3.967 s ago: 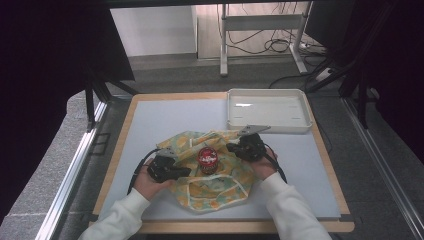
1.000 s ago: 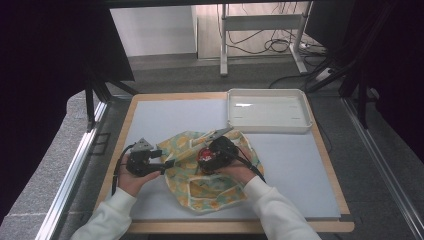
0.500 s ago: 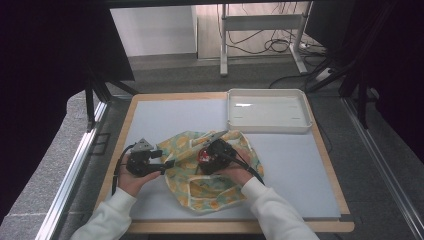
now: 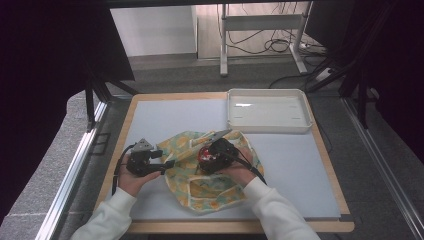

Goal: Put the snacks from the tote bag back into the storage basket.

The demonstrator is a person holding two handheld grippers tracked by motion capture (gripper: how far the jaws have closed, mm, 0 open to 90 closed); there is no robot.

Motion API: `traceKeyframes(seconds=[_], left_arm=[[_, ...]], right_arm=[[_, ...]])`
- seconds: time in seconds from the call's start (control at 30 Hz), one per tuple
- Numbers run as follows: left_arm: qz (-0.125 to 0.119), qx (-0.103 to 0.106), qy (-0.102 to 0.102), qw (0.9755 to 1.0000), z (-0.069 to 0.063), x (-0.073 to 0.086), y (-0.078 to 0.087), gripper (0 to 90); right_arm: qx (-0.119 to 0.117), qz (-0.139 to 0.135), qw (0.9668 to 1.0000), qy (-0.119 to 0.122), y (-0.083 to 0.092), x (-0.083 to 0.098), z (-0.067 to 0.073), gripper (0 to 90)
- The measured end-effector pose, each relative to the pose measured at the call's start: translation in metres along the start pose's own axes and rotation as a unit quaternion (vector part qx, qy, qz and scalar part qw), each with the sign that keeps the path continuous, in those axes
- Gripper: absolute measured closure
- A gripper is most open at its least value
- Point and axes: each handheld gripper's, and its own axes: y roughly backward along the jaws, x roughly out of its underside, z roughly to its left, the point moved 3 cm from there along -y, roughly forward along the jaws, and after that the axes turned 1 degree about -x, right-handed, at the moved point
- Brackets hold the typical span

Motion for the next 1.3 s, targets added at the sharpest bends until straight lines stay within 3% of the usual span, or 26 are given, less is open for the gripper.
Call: traceKeyframes(seconds=[0.73, 1.3], left_arm=[[-0.003, 0.004, -0.001, 1.0000, 0.000, 0.000, -0.001, 32.8], [0.001, 0.004, -0.004, 1.0000, 0.001, 0.000, -0.001, 32.6]], right_arm=[[-0.007, -0.051, 0.9987, -0.001, 0.040, -0.008, -0.005, 25.3], [-0.010, -0.070, 0.9975, 0.000, 0.055, -0.012, -0.009, 25.3]])
